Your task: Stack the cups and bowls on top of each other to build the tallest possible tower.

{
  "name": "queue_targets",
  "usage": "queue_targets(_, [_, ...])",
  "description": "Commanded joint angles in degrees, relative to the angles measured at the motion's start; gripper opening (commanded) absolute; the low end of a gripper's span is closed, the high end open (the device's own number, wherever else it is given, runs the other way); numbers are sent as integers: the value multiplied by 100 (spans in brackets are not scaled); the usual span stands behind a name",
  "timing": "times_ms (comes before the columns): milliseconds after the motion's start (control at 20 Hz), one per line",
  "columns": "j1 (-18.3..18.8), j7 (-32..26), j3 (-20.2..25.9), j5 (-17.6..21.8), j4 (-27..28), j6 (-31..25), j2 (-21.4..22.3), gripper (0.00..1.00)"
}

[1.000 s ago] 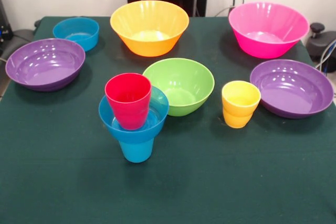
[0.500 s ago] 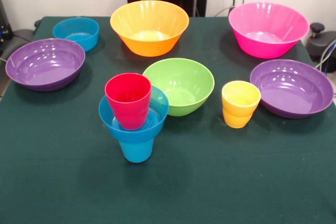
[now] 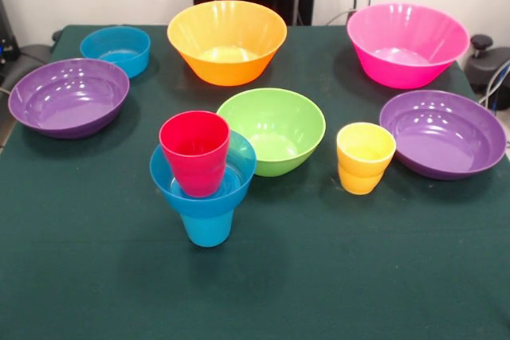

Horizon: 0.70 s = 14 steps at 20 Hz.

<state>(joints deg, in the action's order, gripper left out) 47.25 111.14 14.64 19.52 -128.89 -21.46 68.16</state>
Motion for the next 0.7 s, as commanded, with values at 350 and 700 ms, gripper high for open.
queue_targets(350, [-124,282,-323,1538,-558,1581,-1411,100])
queue_targets(700, [-206,478,-659,1899,-381,2209,-2056,100])
